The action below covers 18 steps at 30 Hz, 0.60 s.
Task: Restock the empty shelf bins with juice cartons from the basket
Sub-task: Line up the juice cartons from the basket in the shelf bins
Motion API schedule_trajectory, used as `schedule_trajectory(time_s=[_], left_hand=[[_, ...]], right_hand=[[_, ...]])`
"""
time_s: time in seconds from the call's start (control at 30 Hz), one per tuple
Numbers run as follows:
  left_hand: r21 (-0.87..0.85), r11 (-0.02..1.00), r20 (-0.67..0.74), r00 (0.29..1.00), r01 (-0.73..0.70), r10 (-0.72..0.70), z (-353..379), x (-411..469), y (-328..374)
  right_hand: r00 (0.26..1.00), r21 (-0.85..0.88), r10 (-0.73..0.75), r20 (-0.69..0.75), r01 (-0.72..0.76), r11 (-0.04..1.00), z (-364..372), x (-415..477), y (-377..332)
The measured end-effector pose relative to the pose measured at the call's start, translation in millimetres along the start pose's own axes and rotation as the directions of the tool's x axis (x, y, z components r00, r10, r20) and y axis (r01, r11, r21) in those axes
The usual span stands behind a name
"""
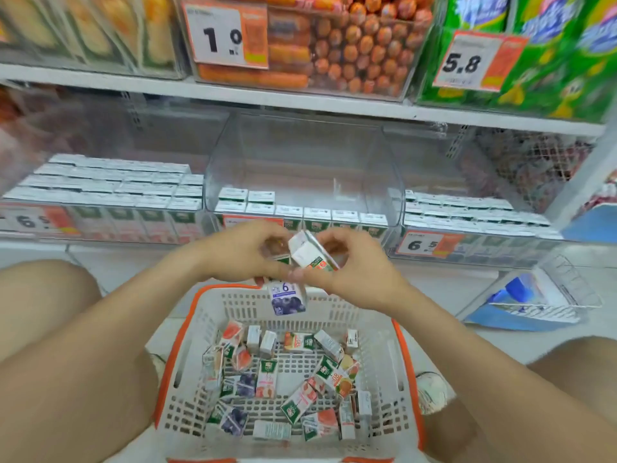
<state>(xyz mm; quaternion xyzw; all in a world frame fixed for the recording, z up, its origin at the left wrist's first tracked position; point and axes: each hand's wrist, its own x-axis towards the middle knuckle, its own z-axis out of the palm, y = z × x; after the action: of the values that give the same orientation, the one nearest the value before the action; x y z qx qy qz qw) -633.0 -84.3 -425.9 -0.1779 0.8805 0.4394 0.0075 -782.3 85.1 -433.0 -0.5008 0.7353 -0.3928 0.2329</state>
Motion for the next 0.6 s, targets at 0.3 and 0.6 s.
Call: schedule_trajectory(time_s=[0.3,0.6], left_hand=[[-0.222,0.962,-0.685,0.727,-0.158,-0.039,-16.5,18.4,17.8],[-0.237,0.966,-0.829,0.54,-0.106,-0.144,-35.1,27.1,14.5]], right_hand=[[0.977,0.136,-0.034,-0.209,0.063,0.989,-23.1,50.2,-31.8],[0.938,-0.007,-0.106,-0.329,0.11,0.994,-27.2,88.1,-25.1]])
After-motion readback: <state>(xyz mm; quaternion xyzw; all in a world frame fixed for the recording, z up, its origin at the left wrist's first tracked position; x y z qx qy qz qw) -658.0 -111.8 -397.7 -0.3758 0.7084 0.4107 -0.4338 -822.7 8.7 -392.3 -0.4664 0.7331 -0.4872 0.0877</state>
